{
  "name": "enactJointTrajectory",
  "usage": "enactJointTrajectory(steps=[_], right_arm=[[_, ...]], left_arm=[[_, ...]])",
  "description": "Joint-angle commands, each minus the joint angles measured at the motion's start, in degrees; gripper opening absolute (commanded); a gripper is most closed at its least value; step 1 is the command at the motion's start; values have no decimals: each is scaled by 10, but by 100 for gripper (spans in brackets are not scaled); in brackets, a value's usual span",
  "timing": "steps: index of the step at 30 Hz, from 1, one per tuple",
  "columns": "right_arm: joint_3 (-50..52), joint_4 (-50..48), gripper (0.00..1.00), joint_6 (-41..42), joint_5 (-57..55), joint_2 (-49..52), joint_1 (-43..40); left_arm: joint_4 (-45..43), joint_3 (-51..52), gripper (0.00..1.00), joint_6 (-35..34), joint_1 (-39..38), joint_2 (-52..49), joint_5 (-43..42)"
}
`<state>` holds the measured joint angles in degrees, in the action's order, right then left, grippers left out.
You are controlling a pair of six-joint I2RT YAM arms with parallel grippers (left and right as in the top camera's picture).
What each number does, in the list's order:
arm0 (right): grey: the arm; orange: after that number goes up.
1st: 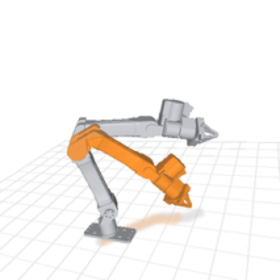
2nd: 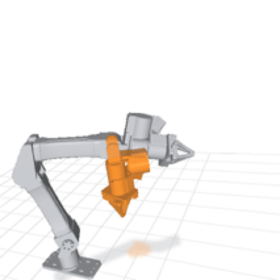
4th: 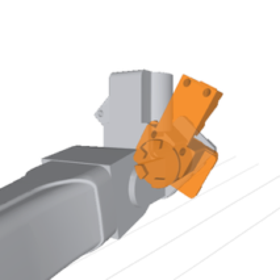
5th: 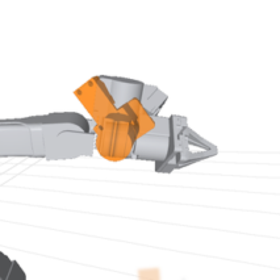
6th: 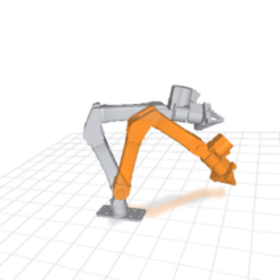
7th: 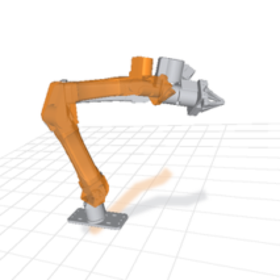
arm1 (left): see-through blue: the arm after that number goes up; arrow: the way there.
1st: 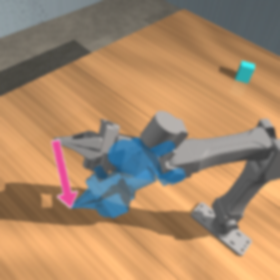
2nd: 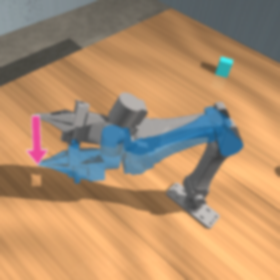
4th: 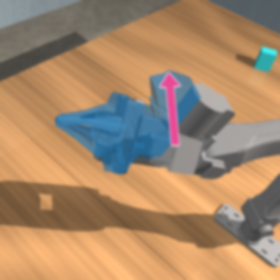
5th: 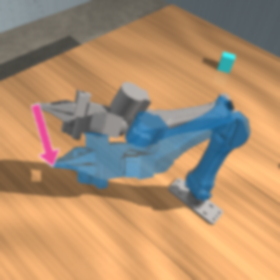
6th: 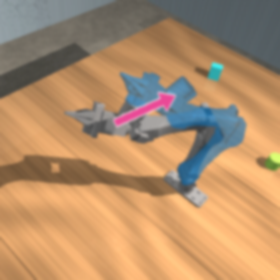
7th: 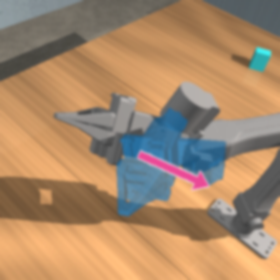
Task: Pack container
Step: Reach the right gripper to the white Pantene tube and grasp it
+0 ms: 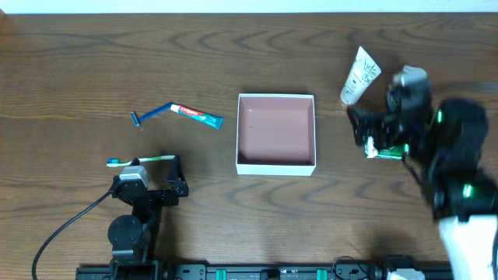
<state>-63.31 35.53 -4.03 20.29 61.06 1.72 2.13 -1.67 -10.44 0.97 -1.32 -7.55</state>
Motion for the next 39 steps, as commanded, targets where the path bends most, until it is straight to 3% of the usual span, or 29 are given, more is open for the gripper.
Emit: enactJointTrajectory(steps=[1,4,11,25,32,39], right_arm=[[-77,22,99,-25,34,66,-4],[-90,4,99,-28,4,101,-4],[-90,-30,99,-152,0,152,-6],[-90,-78,99,-164,2,247,-52],[-90,-95,89,-164,7,270,-62],[-90,-114,69,-162,12,295,-62]], left_arm=[[12,14,98,8,2,0,-8],[12,14,98,8,2,0,-8],[12,14,98,8,2,0,-8],[12,14,98,8,2,0,-8],[12,14,98,8,2,0,-8],[12,14,98,8,2,0,-8]])
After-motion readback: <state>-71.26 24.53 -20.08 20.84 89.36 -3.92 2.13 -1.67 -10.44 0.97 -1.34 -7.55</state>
